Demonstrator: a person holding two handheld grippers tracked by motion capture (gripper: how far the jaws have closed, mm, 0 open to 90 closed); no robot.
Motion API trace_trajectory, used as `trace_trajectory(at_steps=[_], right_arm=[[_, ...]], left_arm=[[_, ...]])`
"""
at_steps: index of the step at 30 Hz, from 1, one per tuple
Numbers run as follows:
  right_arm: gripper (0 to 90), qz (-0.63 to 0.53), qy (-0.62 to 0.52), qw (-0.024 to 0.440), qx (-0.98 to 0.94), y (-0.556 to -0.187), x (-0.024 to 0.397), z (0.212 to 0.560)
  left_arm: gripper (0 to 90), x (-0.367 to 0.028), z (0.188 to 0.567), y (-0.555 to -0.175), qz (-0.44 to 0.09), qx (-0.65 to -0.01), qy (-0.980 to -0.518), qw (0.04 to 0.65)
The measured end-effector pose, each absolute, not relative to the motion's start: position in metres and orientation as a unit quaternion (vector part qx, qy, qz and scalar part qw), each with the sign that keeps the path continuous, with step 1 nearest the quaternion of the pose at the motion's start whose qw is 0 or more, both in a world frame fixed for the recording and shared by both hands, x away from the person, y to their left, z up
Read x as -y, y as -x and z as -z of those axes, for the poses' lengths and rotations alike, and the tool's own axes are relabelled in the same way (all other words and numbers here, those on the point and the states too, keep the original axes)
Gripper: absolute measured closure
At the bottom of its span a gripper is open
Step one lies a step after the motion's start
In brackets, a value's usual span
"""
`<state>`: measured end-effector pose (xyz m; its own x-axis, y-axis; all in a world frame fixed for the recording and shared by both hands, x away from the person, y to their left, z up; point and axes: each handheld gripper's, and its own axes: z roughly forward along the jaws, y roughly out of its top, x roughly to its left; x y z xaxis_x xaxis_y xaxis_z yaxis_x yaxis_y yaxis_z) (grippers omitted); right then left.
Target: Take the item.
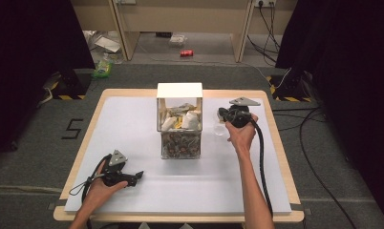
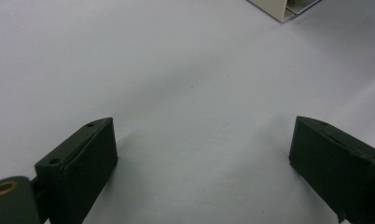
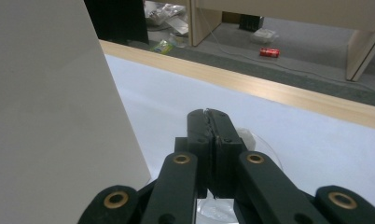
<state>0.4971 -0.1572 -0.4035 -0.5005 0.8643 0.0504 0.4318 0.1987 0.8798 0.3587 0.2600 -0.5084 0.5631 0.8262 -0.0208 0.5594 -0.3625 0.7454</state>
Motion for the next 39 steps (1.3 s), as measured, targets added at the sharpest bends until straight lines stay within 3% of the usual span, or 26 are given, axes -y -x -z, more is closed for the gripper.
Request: trace_trajectory(at_steps=[19,30,33,34,39], right_arm=[[86.7,-0.436,-0.451,0.249,-0.738,-0.502,0.16,0.414],[76.9,-0.434,-0.454,0.255,-0.735,-0.503,0.159,0.415],[72.5,-0.436,-0.454,0.26,-0.732,-0.5,0.161,0.411],[66.5,-0.441,-0.456,0.262,-0.727,-0.498,0.164,0.409],[52.7,-0.45,-0.469,0.265,-0.713,-0.494,0.17,0.406]], left_arm=[[6.6,-0.26,0.508,-0.359,-0.182,-0.43,-0.805,0.366],[6.6,-0.26,0.508,-0.359,-0.183,-0.43,-0.805,0.365],[6.6,-0.26,0.508,-0.359,-0.182,-0.43,-0.805,0.366],[6.6,-0.26,0.508,-0.359,-0.183,-0.43,-0.805,0.365],[6.6,-0.26,0.508,-0.359,-0.183,-0.43,-0.805,0.365]])
